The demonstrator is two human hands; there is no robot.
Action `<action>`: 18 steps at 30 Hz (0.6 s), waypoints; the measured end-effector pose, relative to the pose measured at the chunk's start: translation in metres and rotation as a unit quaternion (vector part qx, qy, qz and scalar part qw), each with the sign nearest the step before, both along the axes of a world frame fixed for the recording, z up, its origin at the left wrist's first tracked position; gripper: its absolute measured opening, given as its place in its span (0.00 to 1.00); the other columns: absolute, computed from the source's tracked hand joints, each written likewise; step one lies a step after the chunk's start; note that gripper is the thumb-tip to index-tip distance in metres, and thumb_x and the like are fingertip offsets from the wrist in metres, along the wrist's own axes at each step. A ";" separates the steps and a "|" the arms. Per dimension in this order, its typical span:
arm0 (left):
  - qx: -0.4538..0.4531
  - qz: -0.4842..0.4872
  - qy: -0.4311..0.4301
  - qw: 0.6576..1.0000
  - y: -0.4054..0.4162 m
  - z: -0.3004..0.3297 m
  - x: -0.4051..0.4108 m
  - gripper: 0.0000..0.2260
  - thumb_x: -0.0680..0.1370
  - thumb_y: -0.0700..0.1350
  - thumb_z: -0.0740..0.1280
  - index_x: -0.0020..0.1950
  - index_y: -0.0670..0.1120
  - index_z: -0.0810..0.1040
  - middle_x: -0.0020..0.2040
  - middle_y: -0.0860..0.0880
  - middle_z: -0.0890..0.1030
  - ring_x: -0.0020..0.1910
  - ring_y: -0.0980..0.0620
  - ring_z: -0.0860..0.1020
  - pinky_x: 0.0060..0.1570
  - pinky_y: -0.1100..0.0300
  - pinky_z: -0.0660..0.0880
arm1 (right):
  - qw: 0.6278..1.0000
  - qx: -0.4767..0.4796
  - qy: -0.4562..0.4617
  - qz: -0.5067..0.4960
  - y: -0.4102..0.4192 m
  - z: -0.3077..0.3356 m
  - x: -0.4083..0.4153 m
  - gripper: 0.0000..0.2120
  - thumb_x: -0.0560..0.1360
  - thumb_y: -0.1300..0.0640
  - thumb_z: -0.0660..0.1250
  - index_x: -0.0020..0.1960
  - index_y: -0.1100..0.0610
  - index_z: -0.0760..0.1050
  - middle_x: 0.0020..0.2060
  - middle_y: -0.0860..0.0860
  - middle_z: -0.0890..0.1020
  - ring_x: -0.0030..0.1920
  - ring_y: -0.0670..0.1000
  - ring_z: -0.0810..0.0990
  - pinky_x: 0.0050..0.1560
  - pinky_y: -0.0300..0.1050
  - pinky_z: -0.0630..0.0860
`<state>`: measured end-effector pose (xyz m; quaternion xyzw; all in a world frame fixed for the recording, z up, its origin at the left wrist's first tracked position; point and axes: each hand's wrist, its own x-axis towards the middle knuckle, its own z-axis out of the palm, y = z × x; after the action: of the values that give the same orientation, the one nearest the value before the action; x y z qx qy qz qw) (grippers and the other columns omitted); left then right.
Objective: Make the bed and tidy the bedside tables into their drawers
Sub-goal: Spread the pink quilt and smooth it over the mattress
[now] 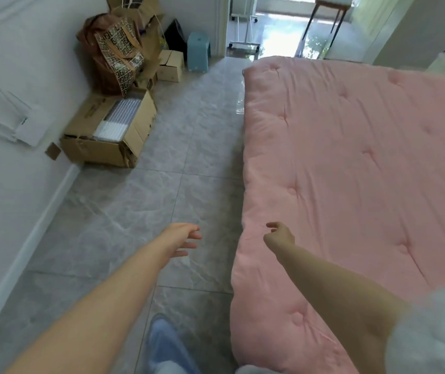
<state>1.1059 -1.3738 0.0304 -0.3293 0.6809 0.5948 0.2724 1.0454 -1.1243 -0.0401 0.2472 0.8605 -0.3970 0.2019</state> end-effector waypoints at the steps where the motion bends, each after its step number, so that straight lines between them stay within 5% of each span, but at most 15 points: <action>1: 0.000 -0.016 0.007 1.000 -0.011 0.002 -0.011 0.12 0.81 0.47 0.60 0.61 0.48 0.78 0.55 0.50 0.83 0.56 0.48 0.80 0.57 0.54 0.74 | 1.000 0.002 0.004 -0.021 -0.005 0.003 -0.007 0.21 0.73 0.67 0.60 0.65 0.55 0.74 0.63 0.57 0.77 0.59 0.58 0.77 0.57 0.45 0.75; 12: -0.020 -0.179 0.035 0.983 -0.085 0.016 -0.130 0.11 0.81 0.46 0.60 0.59 0.47 0.78 0.55 0.49 0.83 0.52 0.47 0.81 0.53 0.55 0.74 | 0.998 0.000 -0.003 -0.070 -0.077 0.024 -0.026 0.27 0.71 0.59 0.68 0.70 0.55 0.69 0.64 0.56 0.75 0.61 0.57 0.76 0.61 0.49 0.75; 18: -0.053 -0.331 0.008 0.942 -0.054 0.002 -0.187 0.11 0.81 0.47 0.61 0.60 0.46 0.77 0.57 0.48 0.81 0.53 0.47 0.80 0.54 0.55 0.73 | 0.994 0.021 -0.019 -0.107 -0.063 0.008 -0.053 0.29 0.71 0.60 0.69 0.71 0.54 0.67 0.65 0.57 0.74 0.58 0.57 0.78 0.53 0.46 0.77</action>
<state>0.9189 -1.4280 0.0322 -0.0948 0.7843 0.4364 0.4307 0.9927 -1.1871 -0.0325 0.3493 0.8333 -0.3936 0.1695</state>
